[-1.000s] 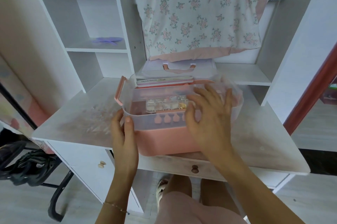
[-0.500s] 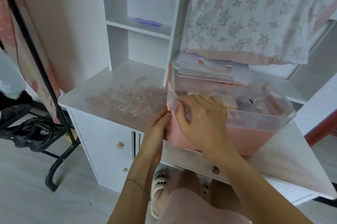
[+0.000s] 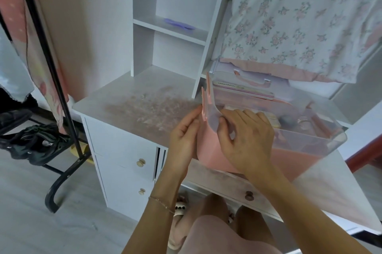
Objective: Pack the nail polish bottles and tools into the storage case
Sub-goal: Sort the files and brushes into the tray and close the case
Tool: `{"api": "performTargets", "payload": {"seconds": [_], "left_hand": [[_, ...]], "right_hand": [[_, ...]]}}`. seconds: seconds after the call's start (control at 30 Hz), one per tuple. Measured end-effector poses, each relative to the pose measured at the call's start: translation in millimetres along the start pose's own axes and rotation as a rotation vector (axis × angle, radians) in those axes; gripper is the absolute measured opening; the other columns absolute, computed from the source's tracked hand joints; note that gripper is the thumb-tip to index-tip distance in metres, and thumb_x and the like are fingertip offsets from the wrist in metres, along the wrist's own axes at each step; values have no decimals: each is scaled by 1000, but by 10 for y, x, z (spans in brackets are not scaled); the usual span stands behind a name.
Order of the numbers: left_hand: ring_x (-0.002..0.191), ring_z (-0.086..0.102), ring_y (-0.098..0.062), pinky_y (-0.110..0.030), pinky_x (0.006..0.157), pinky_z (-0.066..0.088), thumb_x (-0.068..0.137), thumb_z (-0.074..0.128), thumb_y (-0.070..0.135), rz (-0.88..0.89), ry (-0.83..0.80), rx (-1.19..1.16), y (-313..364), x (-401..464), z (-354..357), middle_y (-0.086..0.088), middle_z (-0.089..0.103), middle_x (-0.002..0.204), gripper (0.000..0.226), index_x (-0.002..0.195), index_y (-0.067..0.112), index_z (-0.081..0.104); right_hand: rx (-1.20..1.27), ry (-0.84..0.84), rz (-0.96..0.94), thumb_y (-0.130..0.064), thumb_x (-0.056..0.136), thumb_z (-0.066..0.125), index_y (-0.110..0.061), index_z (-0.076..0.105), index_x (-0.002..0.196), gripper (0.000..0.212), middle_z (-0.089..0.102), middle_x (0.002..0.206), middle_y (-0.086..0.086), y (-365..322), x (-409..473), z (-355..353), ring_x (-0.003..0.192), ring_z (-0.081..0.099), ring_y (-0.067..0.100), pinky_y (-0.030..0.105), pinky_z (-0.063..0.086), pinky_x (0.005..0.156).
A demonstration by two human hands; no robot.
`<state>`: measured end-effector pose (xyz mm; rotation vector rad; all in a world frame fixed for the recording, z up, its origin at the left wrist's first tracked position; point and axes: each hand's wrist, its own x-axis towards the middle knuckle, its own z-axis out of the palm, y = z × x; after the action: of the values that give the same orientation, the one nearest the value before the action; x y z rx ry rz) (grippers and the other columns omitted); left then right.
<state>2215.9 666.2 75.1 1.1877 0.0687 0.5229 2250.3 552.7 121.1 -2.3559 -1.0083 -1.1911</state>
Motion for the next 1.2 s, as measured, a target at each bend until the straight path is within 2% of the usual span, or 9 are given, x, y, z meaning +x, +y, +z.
{"api": "performTargets", "payload": {"seconds": [0.13, 0.27, 0.4, 0.53, 0.67, 0.83, 0.93, 1.07, 1.2], "left_hand": [[93, 58, 17, -1, 71, 43, 94, 46, 7, 57, -37, 32, 41, -10, 52, 26, 62, 104, 34, 107, 35, 59], [94, 58, 16, -2, 72, 43, 94, 46, 5, 67, -20, 101, 13, -16, 32, 17, 61, 110, 33, 112, 30, 58], [89, 58, 16, 0, 74, 40, 93, 44, 1, 76, -14, 300, 122, 118, -53, 13, 65, 102, 34, 102, 27, 63], [88, 55, 9, 5, 73, 35, 93, 46, 6, 99, 162, 448, 315, 230, -88, 5, 64, 104, 25, 100, 20, 65], [92, 53, 3, 5, 74, 34, 93, 46, 12, 281, 238, 596, 704, 439, 59, 11, 60, 106, 24, 103, 22, 65], [101, 56, -8, -18, 86, 40, 92, 48, 21, 379, 45, 825, 954, 917, 565, 9, 62, 108, 24, 110, 20, 64], [111, 54, -18, -18, 85, 35, 93, 50, 27, 326, -196, 1090, 837, 1279, 830, -2, 60, 121, 30, 118, 16, 60], [116, 52, -18, -24, 90, 38, 94, 45, 38, 211, -516, 1358, 560, 1602, 1029, -2, 57, 129, 37, 124, 20, 56], [109, 57, -15, -23, 90, 41, 94, 47, 38, 149, -637, 1388, 432, 1747, 1021, -1, 61, 121, 36, 123, 21, 58]], "right_hand": [[11, -15, -8, -17, 81, 49, -14, 66, 78, 18, 65, 63, 1, -1, 23, 7, 57, 57, 21, 29, 37, 56], [10, -41, -12, -19, 82, 47, -13, 66, 79, 21, 64, 64, 0, -8, -4, -4, 57, 56, 21, 29, 36, 56], [-30, -128, -26, -24, 84, 42, -13, 66, 83, 27, 65, 68, 2, 7, 3, -42, 59, 56, 22, 29, 39, 58], [39, -206, 15, -30, 84, 42, -16, 67, 83, 29, 67, 73, 0, 89, 25, -173, 65, 60, 19, 26, 43, 63], [187, -215, 116, -33, 86, 40, -18, 67, 96, 33, 67, 89, -3, 351, 236, -279, 80, 60, 15, 23, 39, 73], [371, -325, 334, -25, 91, 49, -23, 64, 106, 22, 56, 93, -14, 1019, 708, -220, 86, 52, 5, 18, 37, 79], [386, -425, 392, -19, 92, 50, -18, 66, 103, 20, 62, 100, -5, 1526, 1004, -56, 83, 52, 6, 7, 33, 69], [411, -578, 454, -17, 88, 56, -18, 67, 102, 18, 65, 102, -4, 2098, 1253, 251, 90, 55, 7, 8, 36, 66], [345, -837, 363, -21, 84, 61, -18, 65, 108, 25, 65, 111, -1, 2387, 1388, 584, 87, 54, 4, 5, 35, 65]]}}
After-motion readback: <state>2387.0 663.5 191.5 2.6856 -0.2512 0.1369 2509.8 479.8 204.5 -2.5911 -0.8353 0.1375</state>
